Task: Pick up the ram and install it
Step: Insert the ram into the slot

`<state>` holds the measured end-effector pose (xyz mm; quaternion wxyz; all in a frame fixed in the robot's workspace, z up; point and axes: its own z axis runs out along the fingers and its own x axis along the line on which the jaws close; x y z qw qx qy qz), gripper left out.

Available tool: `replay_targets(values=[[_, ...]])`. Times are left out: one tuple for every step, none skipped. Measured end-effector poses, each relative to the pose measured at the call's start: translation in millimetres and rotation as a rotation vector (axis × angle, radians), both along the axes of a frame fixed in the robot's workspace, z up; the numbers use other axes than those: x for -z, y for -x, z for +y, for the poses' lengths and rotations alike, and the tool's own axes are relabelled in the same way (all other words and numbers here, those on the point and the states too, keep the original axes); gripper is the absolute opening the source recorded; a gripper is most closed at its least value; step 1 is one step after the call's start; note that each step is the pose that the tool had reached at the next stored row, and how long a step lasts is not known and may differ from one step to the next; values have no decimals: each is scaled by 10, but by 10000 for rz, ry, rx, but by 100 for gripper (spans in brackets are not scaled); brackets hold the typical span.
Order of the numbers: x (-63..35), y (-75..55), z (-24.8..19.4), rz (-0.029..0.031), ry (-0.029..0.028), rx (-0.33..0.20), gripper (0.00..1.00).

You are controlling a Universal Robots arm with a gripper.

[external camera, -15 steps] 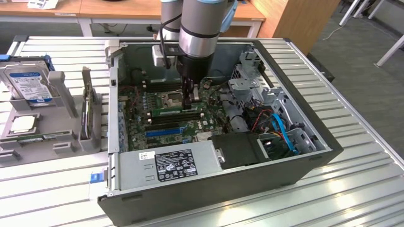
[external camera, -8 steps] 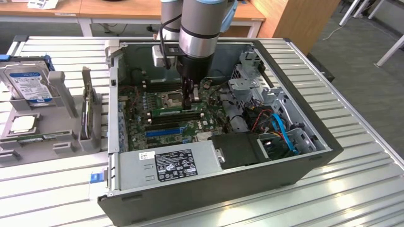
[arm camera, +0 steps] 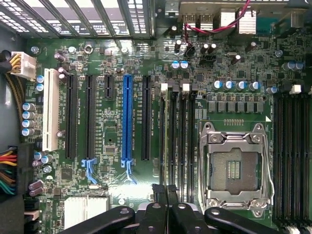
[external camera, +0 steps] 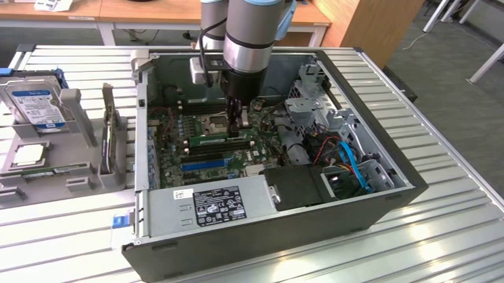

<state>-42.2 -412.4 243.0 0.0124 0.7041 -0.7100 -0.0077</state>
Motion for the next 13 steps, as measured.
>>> replay_targets(values=[[1,0,-3,-1,-1,0,12],[0,0,-6,-1,-1,0,12],[0,0,-7,-1,-1,1,12],[0,0,-7,-1,-1,1,12],[0,0,-7,-1,-1,1,12],[0,0,-7,0,-1,1,12],[0,0,-7,-1,-1,1,12],[0,0,-7,-2,-10,0,12],[0,0,-7,-2,-17,1,12],[0,0,-7,-3,-18,0,12],[0,0,-7,-3,-19,1,12],[0,0,-8,-3,-21,1,12],[0,0,-9,-3,-22,0,12]])
